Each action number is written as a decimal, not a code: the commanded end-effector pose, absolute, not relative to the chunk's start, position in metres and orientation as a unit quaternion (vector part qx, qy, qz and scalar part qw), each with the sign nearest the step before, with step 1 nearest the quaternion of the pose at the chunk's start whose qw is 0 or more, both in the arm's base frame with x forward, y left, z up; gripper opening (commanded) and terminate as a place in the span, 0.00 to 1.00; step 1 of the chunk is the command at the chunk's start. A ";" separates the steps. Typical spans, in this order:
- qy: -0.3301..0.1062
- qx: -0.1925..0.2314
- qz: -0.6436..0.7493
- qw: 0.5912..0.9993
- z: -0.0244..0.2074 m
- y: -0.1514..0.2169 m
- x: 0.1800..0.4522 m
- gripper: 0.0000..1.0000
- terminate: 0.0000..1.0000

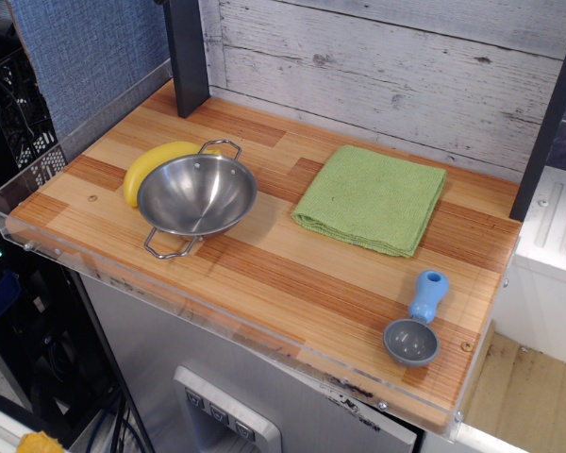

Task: Move blue spoon to lower right corner

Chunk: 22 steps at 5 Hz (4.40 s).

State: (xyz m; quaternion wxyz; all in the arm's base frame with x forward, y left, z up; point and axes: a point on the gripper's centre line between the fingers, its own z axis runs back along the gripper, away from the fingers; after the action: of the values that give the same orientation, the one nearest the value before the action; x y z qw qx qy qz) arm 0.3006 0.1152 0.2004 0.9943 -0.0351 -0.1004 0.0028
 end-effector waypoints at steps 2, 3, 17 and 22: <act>-0.096 -0.037 -0.023 0.994 0.184 0.085 0.299 1.00 0.00; -0.107 -0.042 -0.047 0.992 0.170 0.053 0.296 1.00 0.00; -0.002 0.012 -0.049 0.999 0.005 -0.102 0.240 1.00 0.00; -0.058 0.005 -0.053 0.997 0.001 -0.118 0.257 0.00 0.00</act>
State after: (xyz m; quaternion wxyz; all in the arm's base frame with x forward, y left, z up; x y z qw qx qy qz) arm 0.2593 -0.1198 0.0029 0.9969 0.0035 -0.0576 -0.0536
